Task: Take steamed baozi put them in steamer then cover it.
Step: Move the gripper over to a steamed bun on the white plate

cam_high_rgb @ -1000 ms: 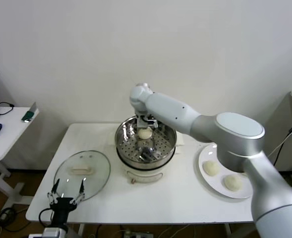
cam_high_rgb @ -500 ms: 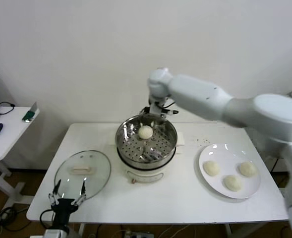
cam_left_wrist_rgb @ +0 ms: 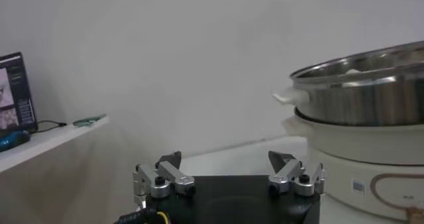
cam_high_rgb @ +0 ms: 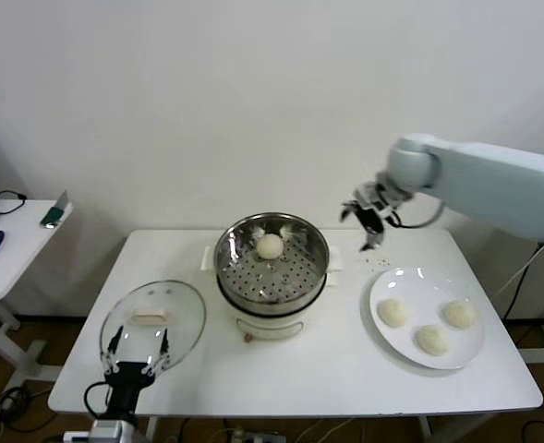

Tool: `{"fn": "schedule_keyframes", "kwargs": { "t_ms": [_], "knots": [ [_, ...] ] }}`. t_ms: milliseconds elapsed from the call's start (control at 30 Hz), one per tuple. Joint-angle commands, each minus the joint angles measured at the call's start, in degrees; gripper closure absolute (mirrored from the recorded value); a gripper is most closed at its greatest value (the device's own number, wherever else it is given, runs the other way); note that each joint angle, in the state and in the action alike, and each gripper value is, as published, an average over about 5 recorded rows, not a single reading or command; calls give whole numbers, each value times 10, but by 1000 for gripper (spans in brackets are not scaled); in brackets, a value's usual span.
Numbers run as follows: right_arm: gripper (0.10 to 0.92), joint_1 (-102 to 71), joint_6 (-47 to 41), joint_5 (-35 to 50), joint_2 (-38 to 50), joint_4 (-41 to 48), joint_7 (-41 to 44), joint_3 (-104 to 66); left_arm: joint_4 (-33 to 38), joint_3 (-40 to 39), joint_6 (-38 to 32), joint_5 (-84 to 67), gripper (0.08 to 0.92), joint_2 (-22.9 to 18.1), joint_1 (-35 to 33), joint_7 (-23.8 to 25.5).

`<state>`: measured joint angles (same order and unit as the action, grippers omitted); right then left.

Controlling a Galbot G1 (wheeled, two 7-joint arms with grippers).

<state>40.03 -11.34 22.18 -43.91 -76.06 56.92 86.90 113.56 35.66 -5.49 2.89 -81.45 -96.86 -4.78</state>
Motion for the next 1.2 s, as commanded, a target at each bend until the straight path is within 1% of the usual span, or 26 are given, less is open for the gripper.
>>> {"fn": "schedule_keyframes", "kwargs": {
  "t_ms": [33, 233, 367, 833, 1200],
  "knots": [
    [203, -96, -95, 9, 99, 3, 20, -9, 3, -2, 3, 2, 177, -3, 0, -3],
    [203, -216, -88, -53, 81, 62, 14, -105, 2, 5, 3, -3, 177, 1, -3, -4],
    [203, -267, -83, -82, 64, 85, 9, -147, -1, 8, 3, -4, 177, 3, -3, -4],
    [203, -314, -71, -100, -10, 162, 3, -195, -19, 10, -3, -3, 177, 3, -1, -4],
    [203, -314, -66, -108, -32, 178, 4, -193, -22, 11, -5, -3, 177, 2, -2, -4]
  ]
}}
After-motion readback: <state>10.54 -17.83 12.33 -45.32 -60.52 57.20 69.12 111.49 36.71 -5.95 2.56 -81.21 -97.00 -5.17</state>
